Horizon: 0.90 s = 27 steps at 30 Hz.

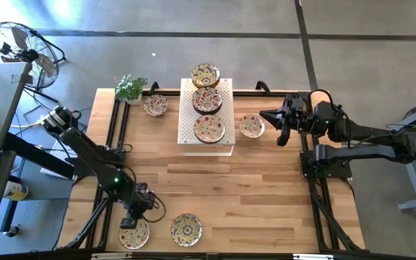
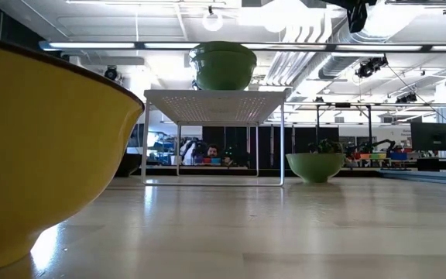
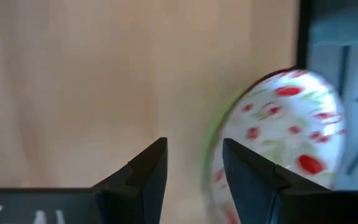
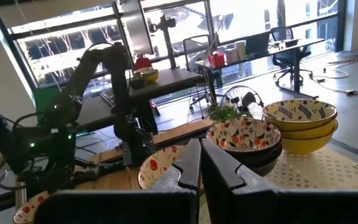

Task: Pick & Place Mini bowls
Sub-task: Stack the red patterned bowl on top of the red patterned bowl

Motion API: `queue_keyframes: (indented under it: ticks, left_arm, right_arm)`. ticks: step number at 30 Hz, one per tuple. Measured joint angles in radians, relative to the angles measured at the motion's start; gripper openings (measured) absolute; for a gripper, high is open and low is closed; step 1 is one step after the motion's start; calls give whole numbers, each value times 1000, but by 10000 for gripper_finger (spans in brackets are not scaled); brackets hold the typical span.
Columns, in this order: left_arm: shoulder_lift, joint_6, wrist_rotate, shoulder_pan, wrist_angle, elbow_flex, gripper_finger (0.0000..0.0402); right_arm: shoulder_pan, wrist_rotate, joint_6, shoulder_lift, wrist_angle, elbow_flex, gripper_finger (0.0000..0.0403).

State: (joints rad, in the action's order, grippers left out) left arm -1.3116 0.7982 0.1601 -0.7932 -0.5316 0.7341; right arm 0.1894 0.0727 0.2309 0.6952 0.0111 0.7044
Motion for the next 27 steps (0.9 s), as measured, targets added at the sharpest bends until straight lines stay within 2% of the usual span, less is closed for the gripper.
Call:
queue_keyframes:
  ticks: [5,10,13,18,25,27]
  left_arm:
    - [-68,-6,41,0,137,0,152]
    - [-111,-6,47,0,148,0,141]
    - [-123,-18,69,0,148,0,111]
    - [-120,-71,126,1,136,-1,19]
    - [-46,-34,192,31,60,-2,8]
    - [9,-9,169,57,13,-2,8]
  right_arm:
    - [0,0,7,-2,2,0,1]
    - [0,0,7,-2,2,1,2]
    - [0,0,7,-2,2,1,1]
    - [0,0,7,-2,2,1,2]
    - [0,-1,5,-2,2,1,2]
    - [0,-10,5,-2,2,1,1]
